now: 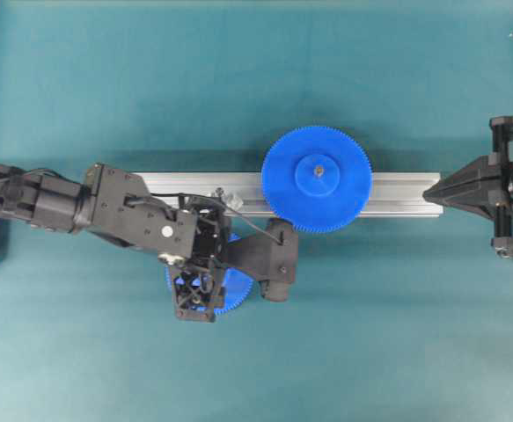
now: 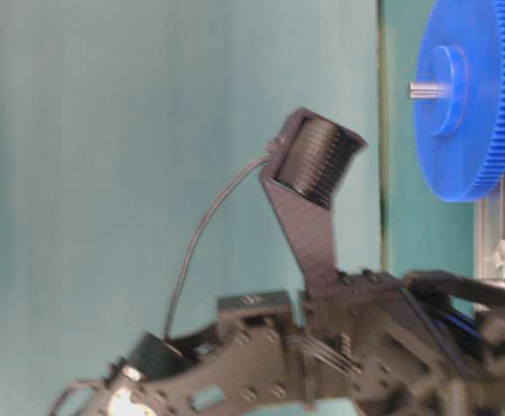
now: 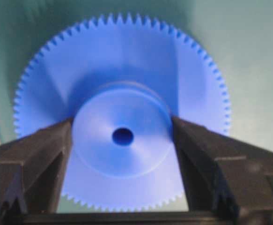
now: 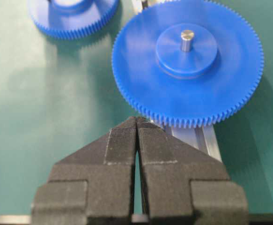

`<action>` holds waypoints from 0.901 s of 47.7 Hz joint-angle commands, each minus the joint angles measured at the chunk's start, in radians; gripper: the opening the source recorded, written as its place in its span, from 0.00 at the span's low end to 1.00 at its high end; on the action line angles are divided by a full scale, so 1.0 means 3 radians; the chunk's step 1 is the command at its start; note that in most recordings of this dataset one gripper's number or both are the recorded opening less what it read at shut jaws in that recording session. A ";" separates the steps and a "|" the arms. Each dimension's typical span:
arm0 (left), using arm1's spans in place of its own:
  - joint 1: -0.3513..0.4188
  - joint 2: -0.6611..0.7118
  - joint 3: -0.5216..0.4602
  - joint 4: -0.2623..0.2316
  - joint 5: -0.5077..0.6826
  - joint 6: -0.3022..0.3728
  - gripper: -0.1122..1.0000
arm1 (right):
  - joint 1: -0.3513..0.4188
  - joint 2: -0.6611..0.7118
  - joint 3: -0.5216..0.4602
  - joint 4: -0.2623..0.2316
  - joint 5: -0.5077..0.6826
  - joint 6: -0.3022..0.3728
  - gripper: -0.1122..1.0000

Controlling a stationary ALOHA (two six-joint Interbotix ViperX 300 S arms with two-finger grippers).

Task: Insert the small gear onto the shaft.
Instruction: 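Lift the small blue gear with the left gripper toward the rail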

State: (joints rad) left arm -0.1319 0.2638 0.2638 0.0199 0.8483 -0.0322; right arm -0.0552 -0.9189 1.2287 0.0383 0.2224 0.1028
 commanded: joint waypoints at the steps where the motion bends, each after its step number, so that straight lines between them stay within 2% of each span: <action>1: -0.0010 -0.0184 -0.0194 0.0005 0.0184 0.0041 0.72 | -0.0005 0.0015 -0.0041 0.0005 -0.0031 0.0026 0.12; 7: -0.0010 -0.0205 -0.0332 0.0005 0.0424 0.0112 0.72 | -0.0005 0.0015 -0.0041 0.0005 -0.0031 0.0026 0.12; 21: 0.0051 -0.0414 -0.0527 0.0010 0.0706 0.0179 0.72 | -0.0005 0.0015 -0.0041 0.0010 -0.0031 0.0031 0.12; 31: 0.0184 -0.0654 -0.0542 0.0010 0.0869 0.0174 0.72 | -0.0005 0.0015 -0.0036 0.0010 -0.0031 0.0097 0.12; 43: 0.0322 -0.0772 -0.0522 0.0020 0.0879 0.0189 0.72 | -0.0005 0.0015 -0.0031 0.0005 -0.0041 0.0112 0.12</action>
State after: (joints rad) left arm -0.0399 0.0767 0.1289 0.0215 1.1137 0.0215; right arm -0.0537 -0.9173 1.2303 0.0383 0.2194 0.1289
